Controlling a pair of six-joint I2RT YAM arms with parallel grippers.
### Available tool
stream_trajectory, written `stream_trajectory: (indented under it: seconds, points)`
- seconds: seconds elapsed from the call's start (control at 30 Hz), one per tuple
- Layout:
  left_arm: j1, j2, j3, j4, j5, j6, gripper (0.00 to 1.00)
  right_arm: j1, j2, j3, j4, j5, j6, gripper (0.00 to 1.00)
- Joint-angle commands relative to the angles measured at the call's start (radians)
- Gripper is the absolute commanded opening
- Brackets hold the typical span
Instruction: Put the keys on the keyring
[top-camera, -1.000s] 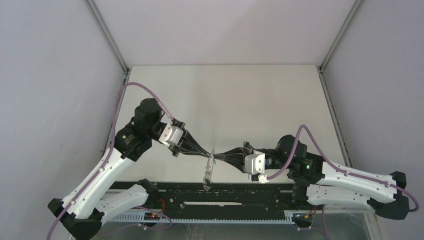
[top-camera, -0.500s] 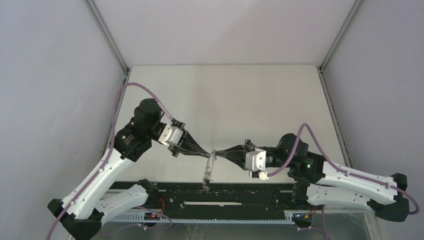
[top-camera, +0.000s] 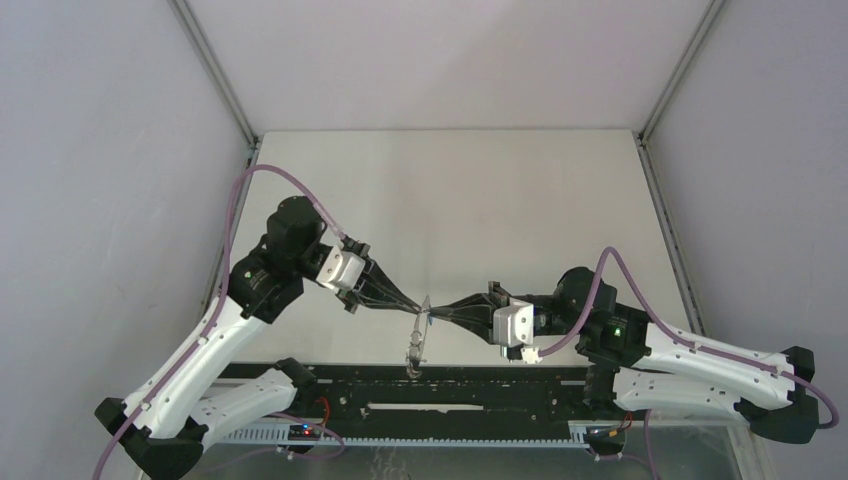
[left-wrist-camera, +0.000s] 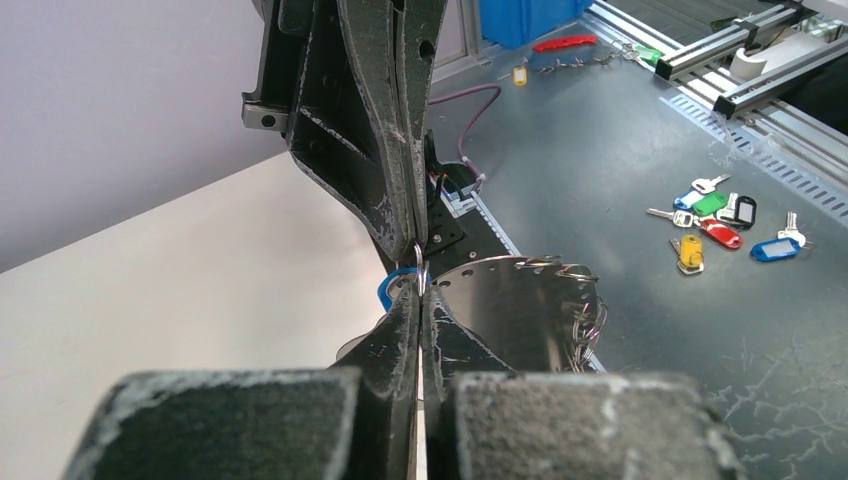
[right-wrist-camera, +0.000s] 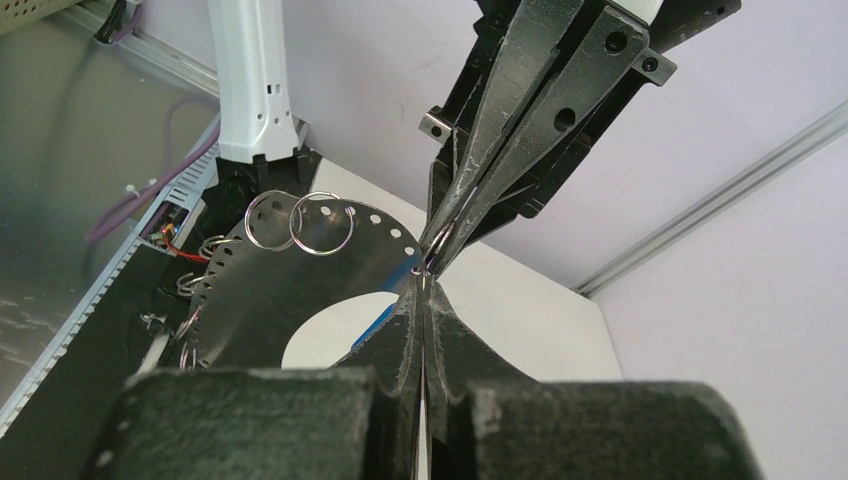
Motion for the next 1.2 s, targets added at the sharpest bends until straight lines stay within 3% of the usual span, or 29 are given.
stream_trajectory:
  seconds: [0.0, 1.17]
  points:
    - [-0.003, -0.013, -0.024, 0.036, 0.020, -0.025, 0.00, 0.001, -0.004, 0.047, 0.053, -0.010, 0.008, 0.00]
    - [-0.003, -0.001, -0.042, 0.085, 0.000, -0.067, 0.00, 0.010, 0.004, 0.047, 0.051, -0.012, 0.001, 0.00]
